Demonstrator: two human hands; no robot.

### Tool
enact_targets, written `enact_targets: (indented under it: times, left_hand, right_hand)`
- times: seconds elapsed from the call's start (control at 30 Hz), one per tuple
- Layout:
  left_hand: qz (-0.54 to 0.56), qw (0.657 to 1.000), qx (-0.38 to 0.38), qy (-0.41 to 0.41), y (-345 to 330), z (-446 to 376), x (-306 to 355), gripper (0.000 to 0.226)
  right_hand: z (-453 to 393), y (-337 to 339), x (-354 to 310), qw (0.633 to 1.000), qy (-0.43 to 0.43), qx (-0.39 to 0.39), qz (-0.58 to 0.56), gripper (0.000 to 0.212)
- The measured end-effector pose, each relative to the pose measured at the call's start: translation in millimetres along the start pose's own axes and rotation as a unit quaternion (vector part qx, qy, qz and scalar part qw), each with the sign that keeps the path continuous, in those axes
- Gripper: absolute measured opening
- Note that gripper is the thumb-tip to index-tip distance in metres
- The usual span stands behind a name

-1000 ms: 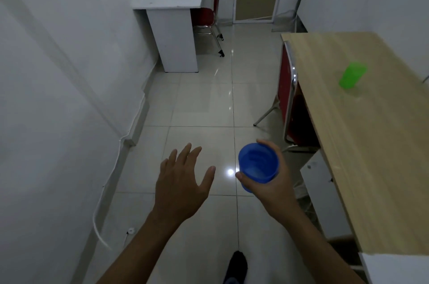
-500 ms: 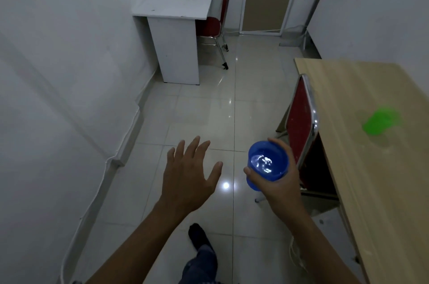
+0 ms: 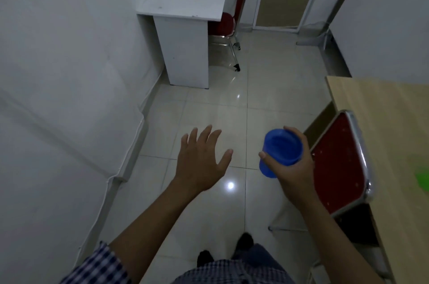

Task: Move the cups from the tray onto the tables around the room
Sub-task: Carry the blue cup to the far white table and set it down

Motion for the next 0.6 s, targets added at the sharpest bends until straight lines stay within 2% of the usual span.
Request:
enact_targets:
  times: [0.3,0.6]
  left_hand:
    - [0.011,0.999,0.01,0.038,-4.2,-143.6,-26.3,0.07]
    - [0.009,0.998,0.019,0.055,-3.6,-303.2,-25.6,0.07]
  right_hand:
    - [-161.9,-19.0,10.8,1.0,0.006,-0.023,-0.012,0.079]
    - [-329.7,-5.7,1.1,0.999,0.022,-0.039,-0.026,0.081]
Point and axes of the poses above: each hand's wrist, its own z-axis away from the middle knuckle, its own y-axis out of the back of the hand, x = y × z, the point moved 2 cm from there along -z, towards the middle knuckle, and after that the axes turned 8 degrees about -y, right-handed, at the moved point
